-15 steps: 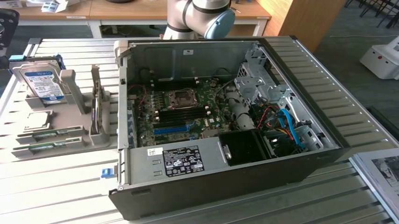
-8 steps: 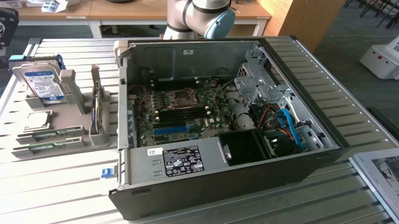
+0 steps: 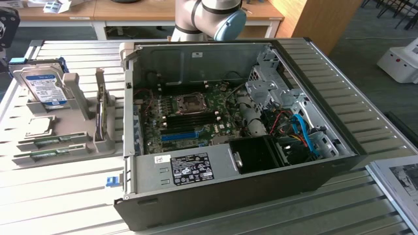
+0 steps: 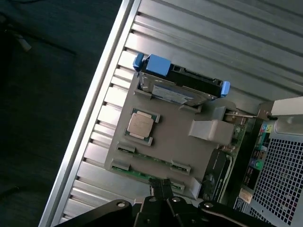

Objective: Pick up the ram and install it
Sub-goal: 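Pick up the ram and move it above insertion slot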

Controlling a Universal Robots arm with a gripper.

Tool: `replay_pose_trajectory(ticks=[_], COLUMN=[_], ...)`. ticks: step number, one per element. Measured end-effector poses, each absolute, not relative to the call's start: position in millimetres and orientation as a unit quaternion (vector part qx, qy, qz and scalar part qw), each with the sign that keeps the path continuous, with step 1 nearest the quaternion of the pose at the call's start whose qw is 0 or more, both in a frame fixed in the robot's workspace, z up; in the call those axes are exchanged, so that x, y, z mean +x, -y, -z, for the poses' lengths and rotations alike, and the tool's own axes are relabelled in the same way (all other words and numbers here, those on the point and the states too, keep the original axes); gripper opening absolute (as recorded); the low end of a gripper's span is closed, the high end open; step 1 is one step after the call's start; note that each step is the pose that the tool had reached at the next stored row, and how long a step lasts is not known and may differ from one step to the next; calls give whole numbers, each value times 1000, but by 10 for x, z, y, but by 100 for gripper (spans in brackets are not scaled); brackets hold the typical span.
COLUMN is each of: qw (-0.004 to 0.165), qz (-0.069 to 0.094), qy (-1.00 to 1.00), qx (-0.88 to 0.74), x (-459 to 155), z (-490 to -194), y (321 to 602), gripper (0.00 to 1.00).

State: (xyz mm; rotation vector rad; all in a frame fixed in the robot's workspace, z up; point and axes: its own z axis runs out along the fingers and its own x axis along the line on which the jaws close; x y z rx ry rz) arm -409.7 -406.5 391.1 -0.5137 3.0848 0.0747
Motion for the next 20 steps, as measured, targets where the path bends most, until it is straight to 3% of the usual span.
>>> replay_pose_trajectory(ticks=[20], qw=[4], qz=[-24], qy=[-964], qx=[-264], x=[-4098], z=[-3911], y=[4065], gripper=[10])
